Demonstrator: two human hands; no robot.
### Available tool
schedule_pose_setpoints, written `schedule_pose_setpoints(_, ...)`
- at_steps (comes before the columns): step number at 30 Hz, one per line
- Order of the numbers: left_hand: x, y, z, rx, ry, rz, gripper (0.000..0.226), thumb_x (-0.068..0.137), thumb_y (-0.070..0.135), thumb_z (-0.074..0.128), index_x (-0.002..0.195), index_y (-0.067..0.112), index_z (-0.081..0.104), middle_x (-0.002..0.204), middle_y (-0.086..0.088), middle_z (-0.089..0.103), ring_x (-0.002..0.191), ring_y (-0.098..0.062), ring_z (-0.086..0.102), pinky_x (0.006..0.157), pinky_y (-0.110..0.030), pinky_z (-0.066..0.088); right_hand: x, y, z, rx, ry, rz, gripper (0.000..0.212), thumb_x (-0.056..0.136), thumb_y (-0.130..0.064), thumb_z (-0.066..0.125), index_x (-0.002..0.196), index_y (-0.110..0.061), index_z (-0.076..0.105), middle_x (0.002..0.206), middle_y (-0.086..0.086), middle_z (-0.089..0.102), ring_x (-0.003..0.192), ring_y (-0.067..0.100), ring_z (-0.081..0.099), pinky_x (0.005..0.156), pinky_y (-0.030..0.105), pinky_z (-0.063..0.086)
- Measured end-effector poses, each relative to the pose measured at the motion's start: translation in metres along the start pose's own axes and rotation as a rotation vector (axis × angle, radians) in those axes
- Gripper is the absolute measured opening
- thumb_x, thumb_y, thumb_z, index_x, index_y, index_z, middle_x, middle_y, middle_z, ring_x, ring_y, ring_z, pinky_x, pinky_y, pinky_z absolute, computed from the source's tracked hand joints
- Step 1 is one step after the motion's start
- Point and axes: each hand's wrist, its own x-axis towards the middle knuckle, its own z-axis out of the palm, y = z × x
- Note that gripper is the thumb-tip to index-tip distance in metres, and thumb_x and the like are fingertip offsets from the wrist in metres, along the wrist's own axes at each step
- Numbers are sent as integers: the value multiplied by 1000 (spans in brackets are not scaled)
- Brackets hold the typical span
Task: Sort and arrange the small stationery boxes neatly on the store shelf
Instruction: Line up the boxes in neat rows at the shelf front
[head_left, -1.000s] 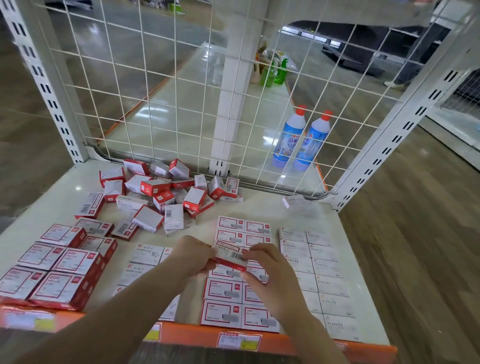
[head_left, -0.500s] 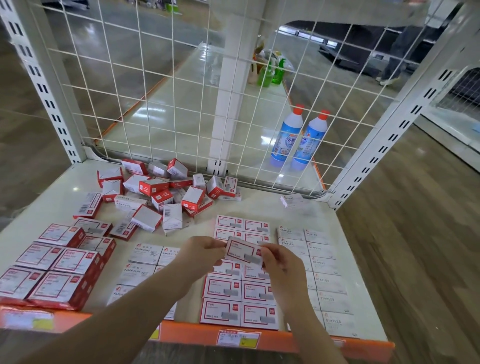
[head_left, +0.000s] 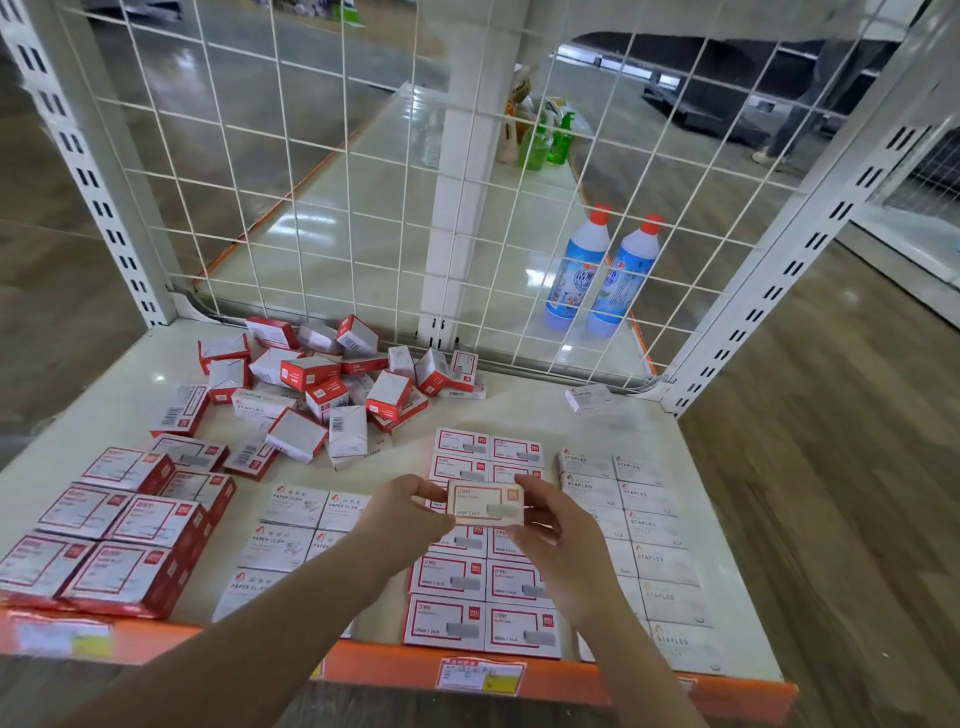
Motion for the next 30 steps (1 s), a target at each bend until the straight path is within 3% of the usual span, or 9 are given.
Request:
schedule_pose_setpoints(4, 1, -2, 1, 8, -8, 2, 16, 86, 11, 63, 90, 20, 51, 87, 2, 65, 72, -11, 62, 53, -17, 46, 2, 3, -1, -38, -12, -21, 35, 86, -19, 64, 112, -38, 50, 104, -26, 55, 88, -12, 54, 69, -1, 42)
schedule_pose_setpoints(12, 8, -6, 2, 18, -13, 12, 14, 86, 11, 61, 96, 19, 54, 94, -2, 68, 79, -15, 65, 57, -19, 48, 5, 9, -5, -5, -23, 12, 41, 87, -4, 58, 110, -36, 46, 100, -21, 58, 89, -9, 56, 76, 3, 45)
schedule_pose_setpoints(16, 14, -7, 5, 10, 6, 23, 19, 87, 10, 60, 104, 16, 55, 90, 0, 65, 74, -11, 62, 54, -17, 46, 10, 13, -5, -19, -7, 28, 40, 87, -4, 59, 114, -32, 48, 100, -20, 59, 88, -8, 58, 84, 13, 50)
schedule_pose_setpoints(20, 21, -5, 6, 42, 52, 43, 35, 89, 10, 57, 123, 16, 50, 117, -3, 58, 95, -17, 58, 58, -17, 46, 24, 18, -6, -67, -3, 39, 37, 87, -7, 58, 111, -33, 47, 97, -23, 57, 89, -8, 56, 78, 8, 49)
schedule_pose_setpoints(23, 29, -4, 5, 154, 81, 94, 47, 91, 14, 53, 136, 22, 41, 137, 1, 45, 93, -8, 52, 52, -13, 44, 41, 21, -3, -147, 10, 35, 36, 88, -12, 59, 120, -25, 53, 105, -15, 62, 94, -3, 58, 88, 16, 49)
schedule_pose_setpoints(26, 41, -2, 4, 250, 99, 148, 50, 92, 16, 51, 140, 22, 37, 142, 3, 39, 100, -11, 53, 67, -19, 53, 60, 24, -2, -188, 72, 41, 41, 89, -16, 59, 129, -17, 50, 110, -6, 62, 97, 5, 56, 91, 17, 46)
schedule_pose_setpoints(28, 46, 2, 2, 300, 103, 164, 48, 94, 15, 49, 140, 22, 38, 144, 3, 37, 112, -15, 51, 74, -18, 51, 73, 28, -1, -212, 118, 43, 34, 90, -17, 58, 123, -19, 52, 102, -8, 59, 90, 3, 54, 78, 9, 43)
schedule_pose_setpoints(30, 48, 7, 2, 371, 97, 201, 48, 94, 15, 48, 140, 24, 38, 146, 6, 34, 126, -15, 42, 89, -21, 45, 86, 33, 2, -269, 153, 35, 25, 90, -20, 56, 115, -21, 53, 98, -8, 59, 88, 6, 55, 74, 12, 42)
